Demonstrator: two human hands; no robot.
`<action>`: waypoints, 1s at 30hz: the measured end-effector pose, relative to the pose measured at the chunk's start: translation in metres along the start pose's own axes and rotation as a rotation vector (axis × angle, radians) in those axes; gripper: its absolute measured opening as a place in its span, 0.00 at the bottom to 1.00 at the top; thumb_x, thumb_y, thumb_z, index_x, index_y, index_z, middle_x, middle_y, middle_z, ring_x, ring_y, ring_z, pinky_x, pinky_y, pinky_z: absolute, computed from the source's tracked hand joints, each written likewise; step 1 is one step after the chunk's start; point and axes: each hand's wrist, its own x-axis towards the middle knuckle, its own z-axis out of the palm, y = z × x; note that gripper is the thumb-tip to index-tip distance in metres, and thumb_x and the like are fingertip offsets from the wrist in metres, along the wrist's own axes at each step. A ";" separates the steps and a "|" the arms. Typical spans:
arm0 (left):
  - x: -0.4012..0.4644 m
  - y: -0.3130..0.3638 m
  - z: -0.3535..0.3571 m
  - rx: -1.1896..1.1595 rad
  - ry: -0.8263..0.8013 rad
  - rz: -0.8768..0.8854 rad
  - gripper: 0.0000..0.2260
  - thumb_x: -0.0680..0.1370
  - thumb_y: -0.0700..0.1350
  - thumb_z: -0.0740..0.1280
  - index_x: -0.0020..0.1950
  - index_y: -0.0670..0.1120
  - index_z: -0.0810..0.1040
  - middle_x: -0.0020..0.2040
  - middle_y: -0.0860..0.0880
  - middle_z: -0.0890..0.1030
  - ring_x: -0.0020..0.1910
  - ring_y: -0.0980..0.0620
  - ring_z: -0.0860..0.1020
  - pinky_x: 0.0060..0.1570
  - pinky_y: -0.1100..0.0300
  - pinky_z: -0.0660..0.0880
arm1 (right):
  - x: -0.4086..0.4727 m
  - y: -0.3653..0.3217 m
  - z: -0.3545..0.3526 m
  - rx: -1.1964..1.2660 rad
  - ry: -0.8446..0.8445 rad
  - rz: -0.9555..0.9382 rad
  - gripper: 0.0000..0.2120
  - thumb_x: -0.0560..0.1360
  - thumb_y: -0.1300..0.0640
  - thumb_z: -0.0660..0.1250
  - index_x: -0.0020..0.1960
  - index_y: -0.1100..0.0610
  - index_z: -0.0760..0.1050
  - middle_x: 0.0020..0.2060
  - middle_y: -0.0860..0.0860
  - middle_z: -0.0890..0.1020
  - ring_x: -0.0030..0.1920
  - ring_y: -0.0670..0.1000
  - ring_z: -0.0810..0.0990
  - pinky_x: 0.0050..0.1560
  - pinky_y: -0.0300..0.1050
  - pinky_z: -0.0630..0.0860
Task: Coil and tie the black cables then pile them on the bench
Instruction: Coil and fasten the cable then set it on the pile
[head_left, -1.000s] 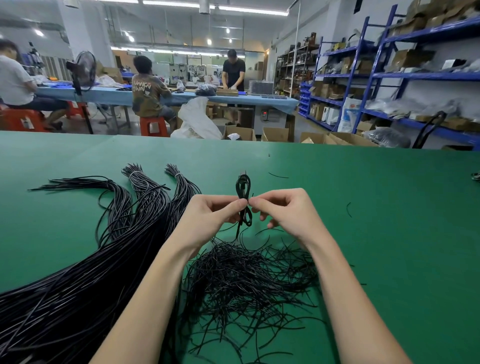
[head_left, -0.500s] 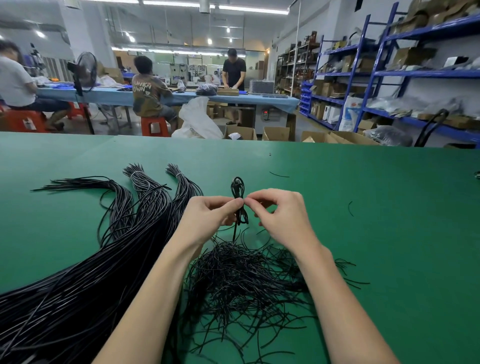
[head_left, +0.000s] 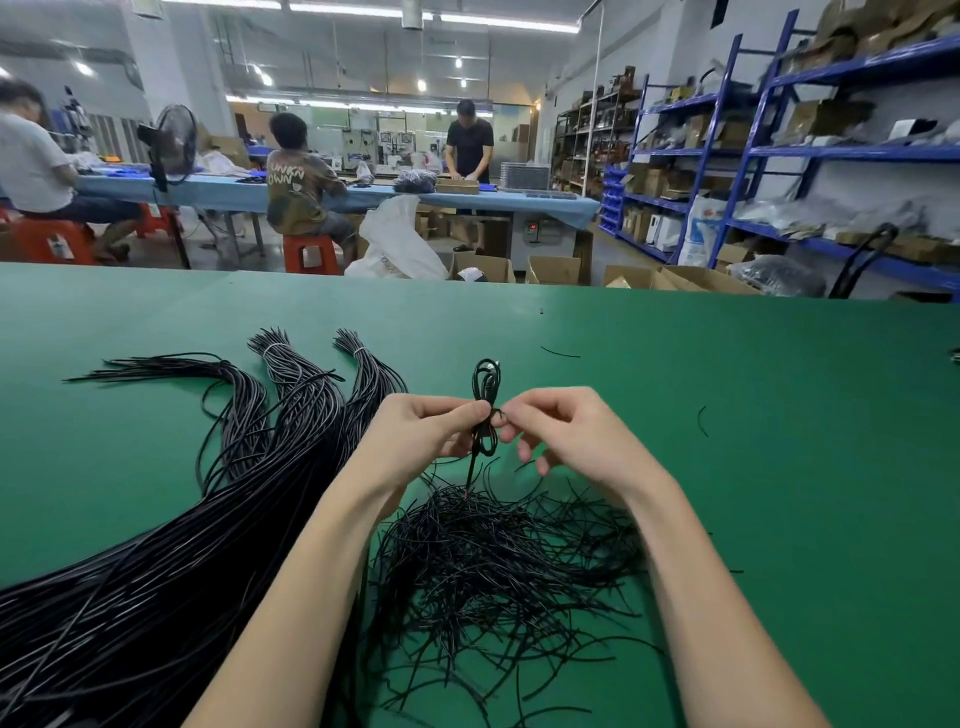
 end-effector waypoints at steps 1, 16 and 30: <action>0.000 0.000 -0.001 -0.039 -0.007 -0.030 0.08 0.76 0.45 0.74 0.49 0.42 0.88 0.39 0.43 0.83 0.32 0.54 0.73 0.41 0.64 0.76 | -0.002 -0.003 -0.003 -0.225 0.028 -0.100 0.05 0.80 0.56 0.71 0.47 0.54 0.84 0.38 0.46 0.85 0.33 0.45 0.80 0.30 0.36 0.74; -0.003 -0.001 0.008 0.118 0.100 0.227 0.08 0.74 0.44 0.77 0.51 0.44 0.87 0.36 0.53 0.86 0.35 0.61 0.82 0.38 0.72 0.74 | 0.007 0.009 0.008 0.571 0.071 0.259 0.07 0.77 0.59 0.71 0.40 0.60 0.80 0.31 0.50 0.77 0.25 0.42 0.69 0.19 0.32 0.61; 0.004 -0.011 0.009 -0.064 0.224 0.172 0.03 0.73 0.45 0.77 0.46 0.48 0.88 0.41 0.48 0.87 0.38 0.54 0.83 0.45 0.62 0.82 | 0.003 0.014 0.017 -0.170 0.315 -0.306 0.11 0.77 0.54 0.73 0.38 0.44 0.86 0.33 0.41 0.85 0.30 0.43 0.82 0.31 0.36 0.78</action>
